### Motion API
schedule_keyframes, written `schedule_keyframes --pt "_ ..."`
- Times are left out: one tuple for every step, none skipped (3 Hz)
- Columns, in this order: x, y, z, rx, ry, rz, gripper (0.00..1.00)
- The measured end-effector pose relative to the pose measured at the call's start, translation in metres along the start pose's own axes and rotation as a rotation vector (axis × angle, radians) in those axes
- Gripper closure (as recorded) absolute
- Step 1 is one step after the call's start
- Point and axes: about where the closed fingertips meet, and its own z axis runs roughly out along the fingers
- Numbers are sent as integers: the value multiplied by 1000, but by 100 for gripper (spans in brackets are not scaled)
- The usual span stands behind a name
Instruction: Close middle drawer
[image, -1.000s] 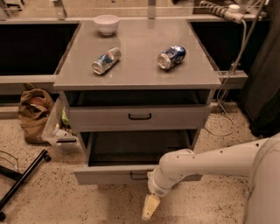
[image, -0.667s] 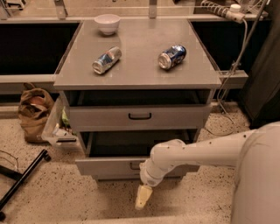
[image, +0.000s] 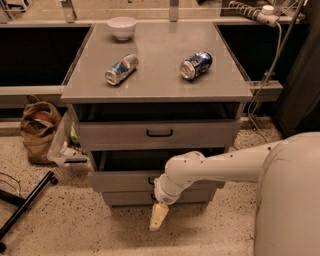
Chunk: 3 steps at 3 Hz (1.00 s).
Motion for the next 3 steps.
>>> schedule_keyframes --pt "14 -23 -3 33 -45 53 0" --pt "15 -54 -2 73 -104 83 0" --pt "12 -83 3 85 -135 92 0"
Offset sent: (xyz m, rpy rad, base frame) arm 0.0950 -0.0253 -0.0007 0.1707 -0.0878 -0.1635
